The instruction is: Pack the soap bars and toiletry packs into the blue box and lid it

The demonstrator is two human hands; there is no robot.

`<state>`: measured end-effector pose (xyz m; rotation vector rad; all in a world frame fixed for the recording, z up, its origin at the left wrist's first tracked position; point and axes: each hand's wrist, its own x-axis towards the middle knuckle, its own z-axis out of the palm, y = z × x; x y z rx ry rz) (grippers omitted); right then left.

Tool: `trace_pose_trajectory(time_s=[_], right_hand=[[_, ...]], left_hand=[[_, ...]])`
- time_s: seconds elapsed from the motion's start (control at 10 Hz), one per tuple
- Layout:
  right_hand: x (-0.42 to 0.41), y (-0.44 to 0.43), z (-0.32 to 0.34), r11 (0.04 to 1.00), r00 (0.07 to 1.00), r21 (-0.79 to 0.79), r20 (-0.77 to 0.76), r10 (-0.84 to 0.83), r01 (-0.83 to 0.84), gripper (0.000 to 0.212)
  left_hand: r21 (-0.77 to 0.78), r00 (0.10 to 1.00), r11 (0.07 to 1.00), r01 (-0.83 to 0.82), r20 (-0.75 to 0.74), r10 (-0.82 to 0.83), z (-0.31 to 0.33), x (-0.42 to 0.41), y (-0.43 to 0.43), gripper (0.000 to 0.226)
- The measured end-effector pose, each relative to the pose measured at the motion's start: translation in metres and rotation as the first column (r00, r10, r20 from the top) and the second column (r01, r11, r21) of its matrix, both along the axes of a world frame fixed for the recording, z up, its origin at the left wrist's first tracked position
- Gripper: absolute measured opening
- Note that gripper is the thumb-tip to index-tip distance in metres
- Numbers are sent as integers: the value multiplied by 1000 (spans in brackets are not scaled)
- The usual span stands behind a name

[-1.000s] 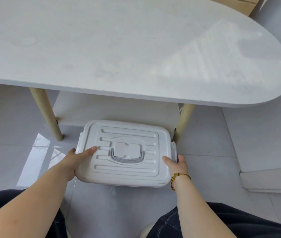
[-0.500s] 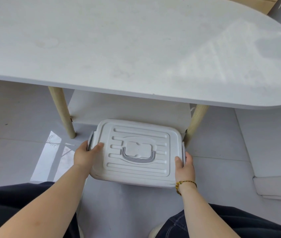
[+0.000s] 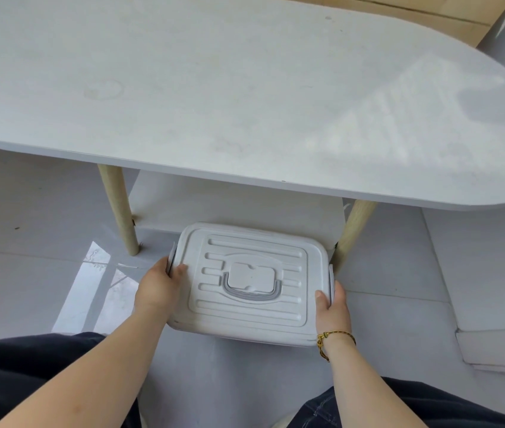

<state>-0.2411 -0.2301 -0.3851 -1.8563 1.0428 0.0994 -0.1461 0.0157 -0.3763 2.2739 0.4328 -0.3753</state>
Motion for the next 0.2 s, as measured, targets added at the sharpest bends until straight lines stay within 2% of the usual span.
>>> trace_pose_trajectory(time_s=[0.1, 0.2], right_hand=[[4, 0, 12, 991, 989, -107, -133, 67, -82, 48], [7, 4, 33, 961, 947, -203, -298, 123, -189, 56]], left_hand=[[98, 994, 990, 103, -42, -100, 10, -2, 5, 11], [200, 974, 954, 225, -7, -228, 31, -2, 5, 25]])
